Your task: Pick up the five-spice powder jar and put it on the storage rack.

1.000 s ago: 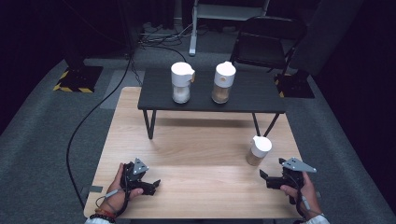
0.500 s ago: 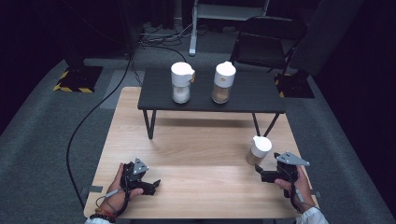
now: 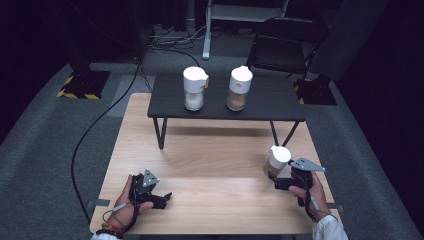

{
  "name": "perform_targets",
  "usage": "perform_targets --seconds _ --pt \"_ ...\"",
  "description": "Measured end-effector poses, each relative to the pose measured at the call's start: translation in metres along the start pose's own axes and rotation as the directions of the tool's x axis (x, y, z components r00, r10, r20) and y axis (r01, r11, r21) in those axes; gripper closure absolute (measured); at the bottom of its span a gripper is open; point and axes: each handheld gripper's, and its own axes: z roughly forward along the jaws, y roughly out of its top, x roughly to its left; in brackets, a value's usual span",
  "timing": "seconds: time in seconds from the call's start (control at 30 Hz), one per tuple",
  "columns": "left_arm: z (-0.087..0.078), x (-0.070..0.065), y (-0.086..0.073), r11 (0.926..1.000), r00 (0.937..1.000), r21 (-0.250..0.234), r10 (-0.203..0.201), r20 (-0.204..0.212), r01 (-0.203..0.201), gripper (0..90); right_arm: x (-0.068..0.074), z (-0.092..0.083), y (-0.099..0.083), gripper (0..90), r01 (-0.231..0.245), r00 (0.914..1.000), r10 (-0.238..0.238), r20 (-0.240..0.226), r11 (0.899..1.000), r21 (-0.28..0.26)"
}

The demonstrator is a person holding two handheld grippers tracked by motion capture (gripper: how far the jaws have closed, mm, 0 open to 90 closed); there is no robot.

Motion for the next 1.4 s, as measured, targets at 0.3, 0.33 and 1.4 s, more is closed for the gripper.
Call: perform_targets --seconds 0.3,0.33,1.4 --pt "0.000 0.000 0.000 1.0000 1.0000 0.000 0.000 0.000 0.000 0.1 -0.003 0.017 0.001 2.3 -0.052 0.9986 0.052 -0.006 0.999 -0.010" --pt "0.000 0.000 0.000 1.0000 1.0000 0.000 0.000 0.000 0.000 0.1 -0.004 0.019 0.000 2.6 -0.060 0.9982 0.060 -0.007 0.998 -0.013" --pt "0.000 0.000 0.000 1.0000 1.0000 0.000 0.001 0.002 -0.001 0.1 0.007 0.022 -0.003 29.1 -0.046 0.9975 0.051 0.050 0.994 -0.096"
